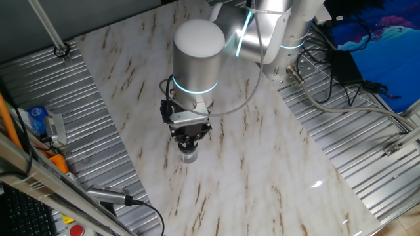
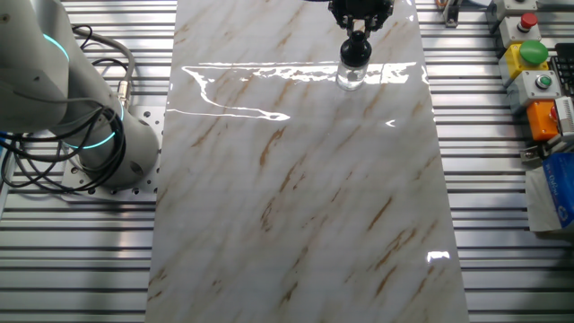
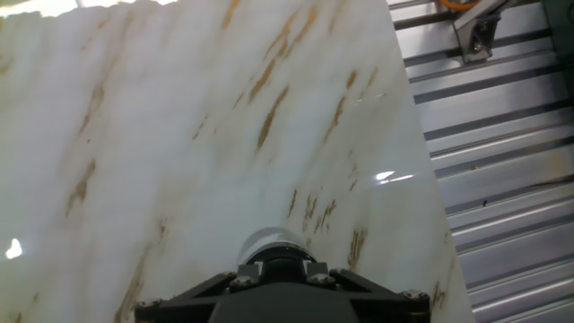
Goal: Screw the lid onto the jar
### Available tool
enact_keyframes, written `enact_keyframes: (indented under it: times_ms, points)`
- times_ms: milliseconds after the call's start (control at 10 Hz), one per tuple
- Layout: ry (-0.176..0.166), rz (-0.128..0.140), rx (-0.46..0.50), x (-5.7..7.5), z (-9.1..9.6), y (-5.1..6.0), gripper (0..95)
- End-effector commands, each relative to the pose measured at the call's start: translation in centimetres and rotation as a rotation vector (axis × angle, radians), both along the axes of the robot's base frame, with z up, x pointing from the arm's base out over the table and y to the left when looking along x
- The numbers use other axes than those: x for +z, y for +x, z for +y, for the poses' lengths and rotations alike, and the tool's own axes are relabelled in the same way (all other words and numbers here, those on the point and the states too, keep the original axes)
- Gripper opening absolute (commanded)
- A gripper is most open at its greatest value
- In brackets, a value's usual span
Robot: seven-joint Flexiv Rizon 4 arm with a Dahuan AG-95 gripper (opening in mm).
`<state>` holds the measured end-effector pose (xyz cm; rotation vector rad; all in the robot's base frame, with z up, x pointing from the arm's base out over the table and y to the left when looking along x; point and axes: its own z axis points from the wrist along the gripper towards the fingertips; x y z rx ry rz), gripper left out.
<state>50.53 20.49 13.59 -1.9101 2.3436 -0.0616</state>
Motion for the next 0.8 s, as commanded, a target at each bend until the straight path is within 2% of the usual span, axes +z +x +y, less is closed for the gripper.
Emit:
enact_keyframes:
  times_ms: [100,300,400,800]
  points:
    - [0.000,0.000,0.001,-0.06,-0.01,-0.03,19.0]
    - [-0.002,-0.001,0.012,-0.07,-0.03,-0.01,19.0]
    - [-0.004,-0.001,0.018,-0.08,-0.04,0.00,38.0]
    - [0.006,0.005,0.051,-0.58,-0.46,0.27,38.0]
